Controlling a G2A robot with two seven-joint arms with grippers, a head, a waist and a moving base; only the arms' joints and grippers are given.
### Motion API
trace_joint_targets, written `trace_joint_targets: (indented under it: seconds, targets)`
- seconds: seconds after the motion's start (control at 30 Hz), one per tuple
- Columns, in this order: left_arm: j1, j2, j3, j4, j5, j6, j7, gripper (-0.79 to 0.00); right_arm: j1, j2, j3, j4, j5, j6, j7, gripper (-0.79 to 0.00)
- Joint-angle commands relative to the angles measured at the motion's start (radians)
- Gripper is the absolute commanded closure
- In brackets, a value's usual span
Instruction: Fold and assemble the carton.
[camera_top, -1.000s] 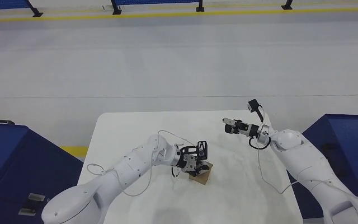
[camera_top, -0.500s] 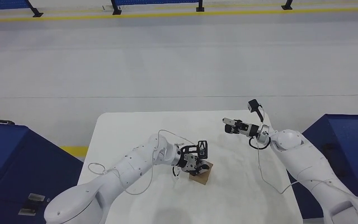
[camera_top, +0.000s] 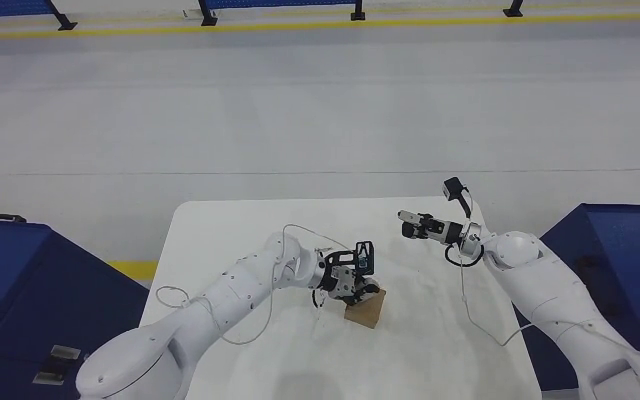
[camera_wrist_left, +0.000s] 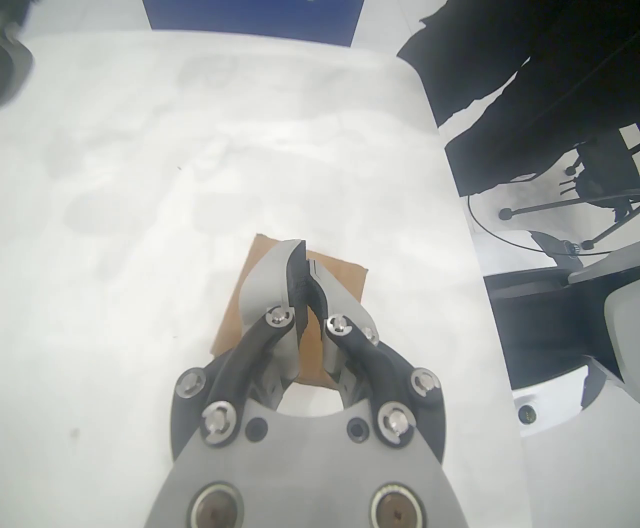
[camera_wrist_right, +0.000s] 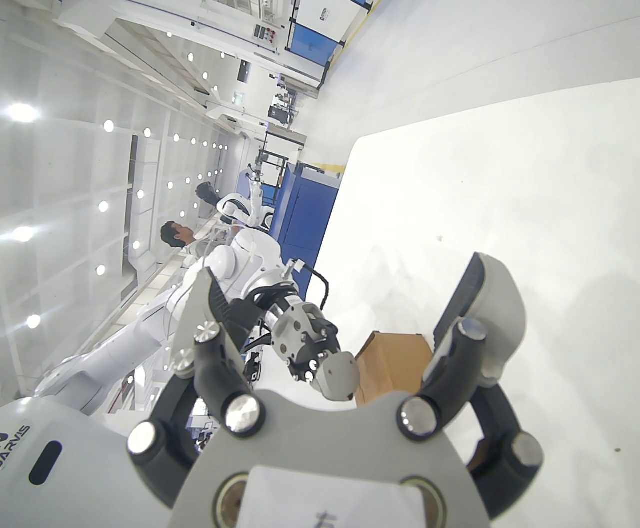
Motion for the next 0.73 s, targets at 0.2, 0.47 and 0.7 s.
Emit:
trace_joint_targets:
  seconds: [0.2,0.47,0.7]
  targets:
    - [0.101,0.148,-0.184,-0.194,0.211,0.184,0.198,0.0,0.0,0.0,0.0,0.0,0.0,0.0,0.0,-0.785]
    - [0.206,0.215,-0.304,-0.343,0.203,0.287,0.141,-0.059,0.0,0.0,0.0,0.0,0.0,0.0,0.0,-0.784]
    - [0.203,0.213,-0.3,-0.333,0.204,0.285,0.146,-0.505,0.0,0.0,0.0,0.0,0.0,0.0,0.0,-0.785]
